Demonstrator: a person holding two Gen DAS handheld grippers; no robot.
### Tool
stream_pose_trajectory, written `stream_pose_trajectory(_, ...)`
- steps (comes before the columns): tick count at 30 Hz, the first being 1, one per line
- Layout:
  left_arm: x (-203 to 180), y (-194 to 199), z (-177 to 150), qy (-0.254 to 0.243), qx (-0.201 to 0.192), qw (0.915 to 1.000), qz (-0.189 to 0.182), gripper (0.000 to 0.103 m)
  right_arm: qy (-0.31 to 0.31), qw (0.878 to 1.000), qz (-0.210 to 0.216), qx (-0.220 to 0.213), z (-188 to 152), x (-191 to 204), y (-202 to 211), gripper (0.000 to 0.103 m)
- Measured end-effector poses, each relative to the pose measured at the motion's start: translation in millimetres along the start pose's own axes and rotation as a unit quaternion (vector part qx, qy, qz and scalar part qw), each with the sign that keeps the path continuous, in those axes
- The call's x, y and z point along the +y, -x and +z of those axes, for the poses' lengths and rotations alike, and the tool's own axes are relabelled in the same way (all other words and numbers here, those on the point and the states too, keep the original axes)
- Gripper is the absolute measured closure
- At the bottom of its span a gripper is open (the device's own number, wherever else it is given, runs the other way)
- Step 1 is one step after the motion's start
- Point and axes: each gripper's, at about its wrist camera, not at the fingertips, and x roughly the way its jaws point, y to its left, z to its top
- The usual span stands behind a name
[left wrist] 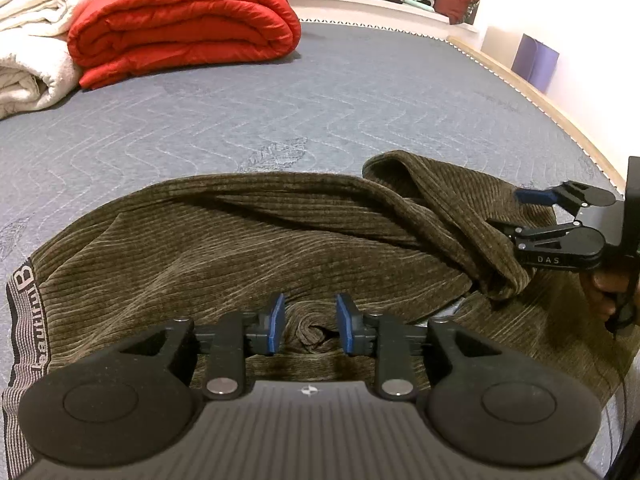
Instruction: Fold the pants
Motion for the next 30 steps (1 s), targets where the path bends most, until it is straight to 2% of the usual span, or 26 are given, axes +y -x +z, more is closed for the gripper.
stream_pose_trajectory(1,0,0,0,0.0,0.0,1.0,0.0,0.071,0.008,1.0,0.008,0.0,1,4,2,0.041)
stream_pose_trajectory(2,0,-1,0,-0.001,0.001,1.0,0.0,0.071,0.023,1.0,0.016,0.0,2,10,3,0.052)
stream_pose_trajectory(4,-1,-1,0,-0.001,0.001,1.0,-0.001,0.071,0.055,0.998,0.031,0.001,2,23,4,0.095)
stream_pose_trajectory(5,-1,0,0,-0.001,0.001,1.0,-0.001,0.071,0.071,0.997,0.035,0.001,3,29,5,0.103)
stream_pose_trajectory(7,-1,1,0,-0.001,-0.001,1.0,-0.002,0.071,0.098,0.994,0.037,-0.009,6,39,9,0.103)
stream_pose_trajectory(10,1,2,0,0.001,-0.002,1.0,-0.001,0.071,0.1,0.994,0.031,-0.035,17,43,22,0.103)
stream_pose_trajectory(14,3,2,0,0.002,-0.002,1.0,0.0,0.071,0.058,0.996,-0.007,-0.066,31,30,35,0.103)
stream_pose_trajectory(15,3,1,0,0.001,-0.001,1.0,0.0,0.07,0.042,0.997,-0.022,-0.068,30,23,34,0.1)
stream_pose_trajectory(17,2,1,0,0.0,0.0,1.0,-0.001,0.068,0.015,0.998,-0.039,-0.048,24,10,25,0.053)
stream_pose_trajectory(18,1,1,0,-0.001,0.0,1.0,-0.001,0.068,0.005,0.998,-0.045,-0.033,19,4,18,0.004)
stream_pose_trajectory(21,0,1,1,-0.001,-0.001,1.0,-0.002,0.065,0.0,0.999,-0.031,0.017,-2,-3,-5,0.003)
stream_pose_trajectory(24,0,1,1,0.0,-0.001,1.0,-0.002,0.064,-0.034,0.999,-0.015,0.025,-7,-11,-11,0.003)
stream_pose_trajectory(26,0,0,1,0.0,0.0,1.0,-0.002,0.064,-0.028,0.999,-0.009,0.024,-3,-9,-10,0.01)
stream_pose_trajectory(29,-1,-2,0,-0.002,0.002,1.0,-0.001,0.064,0.001,0.999,0.027,0.023,-1,4,-6,0.053)
stream_pose_trajectory(30,-1,-2,0,-0.002,0.002,1.0,-0.002,0.064,0.01,0.999,0.044,0.024,-4,7,-3,0.077)
